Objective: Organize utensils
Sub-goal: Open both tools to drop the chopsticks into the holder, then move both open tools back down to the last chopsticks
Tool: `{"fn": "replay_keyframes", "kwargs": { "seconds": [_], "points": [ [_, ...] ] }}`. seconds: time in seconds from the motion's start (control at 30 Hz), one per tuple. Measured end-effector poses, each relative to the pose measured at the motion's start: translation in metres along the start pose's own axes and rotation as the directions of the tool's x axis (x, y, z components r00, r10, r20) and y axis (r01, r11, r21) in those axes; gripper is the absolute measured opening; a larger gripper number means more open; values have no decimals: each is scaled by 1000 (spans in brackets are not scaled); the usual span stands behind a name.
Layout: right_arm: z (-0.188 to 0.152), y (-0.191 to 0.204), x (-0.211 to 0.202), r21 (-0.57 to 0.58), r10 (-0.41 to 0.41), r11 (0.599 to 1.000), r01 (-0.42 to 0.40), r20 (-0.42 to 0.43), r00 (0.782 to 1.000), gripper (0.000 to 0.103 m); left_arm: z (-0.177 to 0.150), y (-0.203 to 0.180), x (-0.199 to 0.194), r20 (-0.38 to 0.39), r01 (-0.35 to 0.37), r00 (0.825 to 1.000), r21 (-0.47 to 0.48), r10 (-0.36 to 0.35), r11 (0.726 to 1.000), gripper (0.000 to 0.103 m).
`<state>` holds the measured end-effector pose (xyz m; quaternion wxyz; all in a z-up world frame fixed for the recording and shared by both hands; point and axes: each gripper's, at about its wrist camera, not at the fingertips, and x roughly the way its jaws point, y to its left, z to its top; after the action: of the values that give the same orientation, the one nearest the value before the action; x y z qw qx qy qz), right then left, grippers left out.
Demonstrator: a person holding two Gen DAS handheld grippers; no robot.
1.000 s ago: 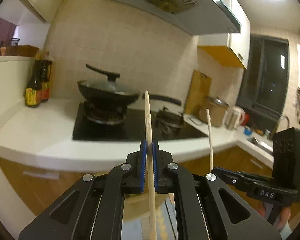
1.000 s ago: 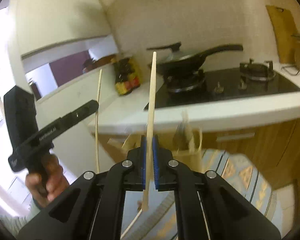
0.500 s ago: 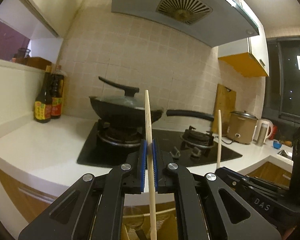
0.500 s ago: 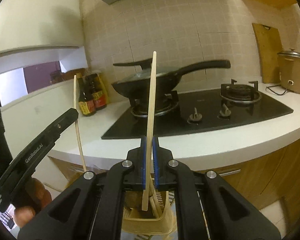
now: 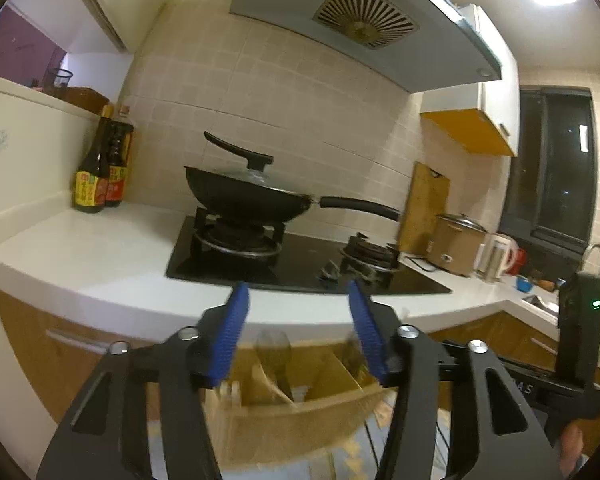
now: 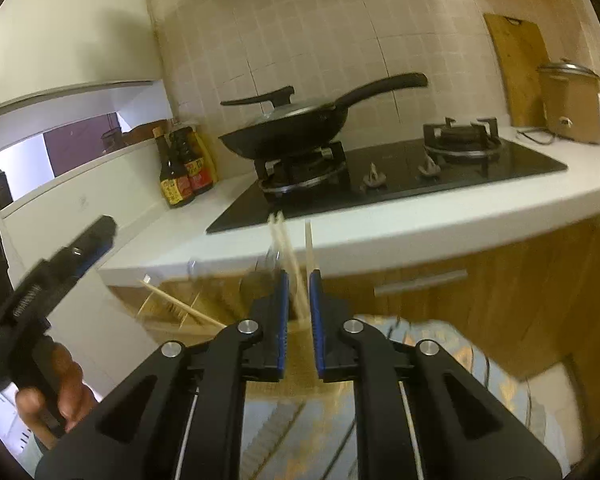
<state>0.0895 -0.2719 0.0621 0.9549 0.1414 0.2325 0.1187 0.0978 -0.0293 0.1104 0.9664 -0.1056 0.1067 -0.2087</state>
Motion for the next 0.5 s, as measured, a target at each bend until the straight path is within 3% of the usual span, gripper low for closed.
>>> {"fn": "replay_keyframes", "kwargs": {
  "seconds": [0.03,0.1,0.2,0.3,0.37,0.47,0.5],
  "points": [
    [-6,0,-8,11,3,1000,-3,-12,1000,34,-1,1,-10,-17,16,1000,-4,-16,1000,56],
    [-17,0,-25,22,0,1000,0,-16,1000,47,-5,1,-25,-54,33,998,-5,-34,999,61],
    [-34,4,-46,42,-2,999,5,-68,998,47,-14,1,-45,-127,42,991,-8,-42,999,64],
    [-56,13,-58,24,-35,999,40,-159,987,47,-30,4,-62,-225,57,972,-22,-61,998,66],
    [-72,15,-61,28,-77,996,85,-225,971,47,-42,3,-66,-304,41,952,-12,-43,999,66],
    [-101,8,-57,68,-99,989,131,-347,933,47,-70,2,-64,-461,0,888,20,9,1000,66],
    [-108,4,-54,91,-93,987,136,-374,923,47,-82,4,-61,-516,-21,856,24,30,999,66]
  ]
}}
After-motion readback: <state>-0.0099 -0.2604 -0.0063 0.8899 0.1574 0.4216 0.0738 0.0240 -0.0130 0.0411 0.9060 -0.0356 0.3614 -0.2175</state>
